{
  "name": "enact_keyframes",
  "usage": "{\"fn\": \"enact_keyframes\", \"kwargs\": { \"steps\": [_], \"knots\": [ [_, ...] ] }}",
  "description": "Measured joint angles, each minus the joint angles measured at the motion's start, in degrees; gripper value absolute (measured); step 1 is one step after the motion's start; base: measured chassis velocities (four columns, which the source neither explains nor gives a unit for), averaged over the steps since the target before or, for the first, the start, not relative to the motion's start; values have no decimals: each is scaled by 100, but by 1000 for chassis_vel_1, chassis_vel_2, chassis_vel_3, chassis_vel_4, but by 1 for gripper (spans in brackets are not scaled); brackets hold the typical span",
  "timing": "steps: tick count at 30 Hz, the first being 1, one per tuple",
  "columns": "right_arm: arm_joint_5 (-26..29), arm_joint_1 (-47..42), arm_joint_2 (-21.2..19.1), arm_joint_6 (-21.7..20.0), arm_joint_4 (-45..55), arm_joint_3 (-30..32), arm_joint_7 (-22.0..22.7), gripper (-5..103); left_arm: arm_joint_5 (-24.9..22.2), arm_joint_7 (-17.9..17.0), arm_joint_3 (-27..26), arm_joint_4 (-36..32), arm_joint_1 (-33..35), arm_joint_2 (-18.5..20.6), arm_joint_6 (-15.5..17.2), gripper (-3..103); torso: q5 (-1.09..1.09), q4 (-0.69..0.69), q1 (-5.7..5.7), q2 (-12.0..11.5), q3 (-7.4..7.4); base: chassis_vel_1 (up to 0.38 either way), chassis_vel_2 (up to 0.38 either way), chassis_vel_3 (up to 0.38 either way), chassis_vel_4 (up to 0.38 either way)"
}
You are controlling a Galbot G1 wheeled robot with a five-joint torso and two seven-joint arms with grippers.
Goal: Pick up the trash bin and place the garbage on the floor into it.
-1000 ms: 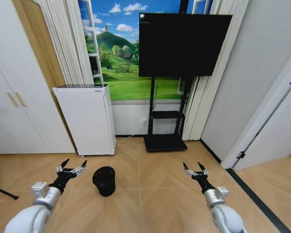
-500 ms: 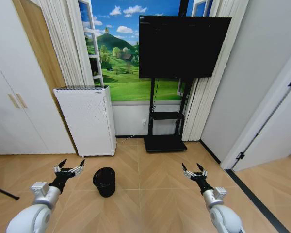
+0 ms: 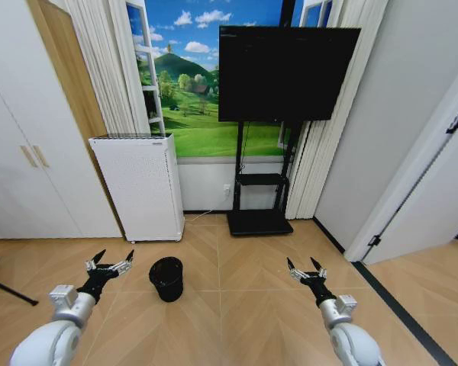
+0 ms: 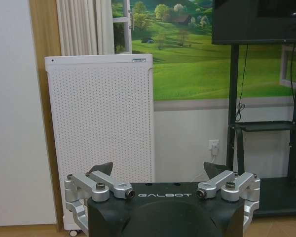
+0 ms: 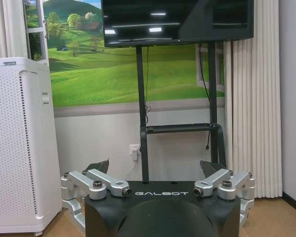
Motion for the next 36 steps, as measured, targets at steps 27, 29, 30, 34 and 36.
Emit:
{"fn": "enact_keyframes", "kwargs": {
  "steps": [27,29,30,34,36],
  "knots": [
    [208,355,-59,219,-623,-189,27,100,28,-435,532,288,-314,-54,36,100,-3,2,-15,-24,-17,302,-294,-320,300],
    [212,364,-62,227,-654,-189,38,100,-10,-474,572,303,-326,-64,18,100,-8,1,-15,-25,-17,61,7,-87,113],
    [206,367,-69,259,-701,-188,43,100,-27,-491,603,314,-338,-67,-4,100,-4,-6,-15,-26,-16,0,0,0,0],
    [158,377,-99,324,-807,-188,73,100,-17,-502,667,374,-383,-80,-81,100,-7,0,-9,-32,-15,-81,-2,30,-32],
    [144,378,-101,324,-815,-188,83,100,-12,-503,668,375,-387,-81,-85,100,0,2,-8,-33,-15,-69,68,106,-56]
  ]
}}
